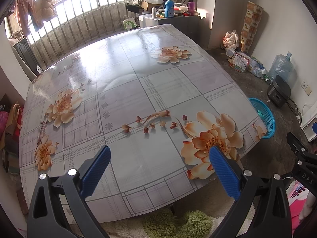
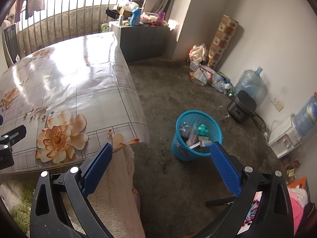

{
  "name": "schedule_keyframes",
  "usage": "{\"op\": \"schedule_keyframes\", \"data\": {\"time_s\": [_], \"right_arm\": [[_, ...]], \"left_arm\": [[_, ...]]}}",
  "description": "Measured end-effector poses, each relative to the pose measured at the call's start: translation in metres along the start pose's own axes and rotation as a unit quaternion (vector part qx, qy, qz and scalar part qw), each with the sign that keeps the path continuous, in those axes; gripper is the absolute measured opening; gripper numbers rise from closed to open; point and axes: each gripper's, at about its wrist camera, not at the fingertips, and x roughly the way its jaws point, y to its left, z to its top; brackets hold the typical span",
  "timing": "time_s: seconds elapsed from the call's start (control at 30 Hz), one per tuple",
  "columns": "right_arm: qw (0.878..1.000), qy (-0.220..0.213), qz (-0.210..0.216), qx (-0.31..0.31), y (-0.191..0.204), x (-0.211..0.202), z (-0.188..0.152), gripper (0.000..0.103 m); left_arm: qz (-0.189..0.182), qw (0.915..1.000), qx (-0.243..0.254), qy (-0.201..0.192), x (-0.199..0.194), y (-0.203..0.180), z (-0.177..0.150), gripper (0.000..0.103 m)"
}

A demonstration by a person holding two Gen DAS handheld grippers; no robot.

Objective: Collect trash

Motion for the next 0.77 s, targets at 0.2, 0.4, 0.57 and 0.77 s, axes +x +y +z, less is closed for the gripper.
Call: {"op": "schedule_keyframes", "data": {"time_s": [0.2, 0.4, 0.57, 0.77], "right_arm": [[1.0, 0.0, -0.001, 0.0, -0.0005, -0.0001, 0.0008, 0.095], [1.0, 0.0, -0.001, -0.001, -0.0015, 0.0, 0.0008, 0.095], [1.0, 0.0, -0.002, 0.0, -0.0013, 0.0, 0.001, 0.095], [1.0, -0.001, -0.002, 0.0, -0.0017, -0.0006, 0.0018, 0.095]], "left_arm": [[0.001, 1.0, 0.0, 0.0, -0.0001, -0.0004, -0.0007, 0.098], [0.0, 1.0, 0.0, 0.0, -0.0008, -0.0006, -0.0007, 0.098], [0.0, 1.0, 0.001, 0.001, -0.0005, -0.0007, -0.0007, 0.098], [0.0, 1.0, -0.005, 0.003, -0.0004, 0.0012, 0.0005, 0.098]]}}
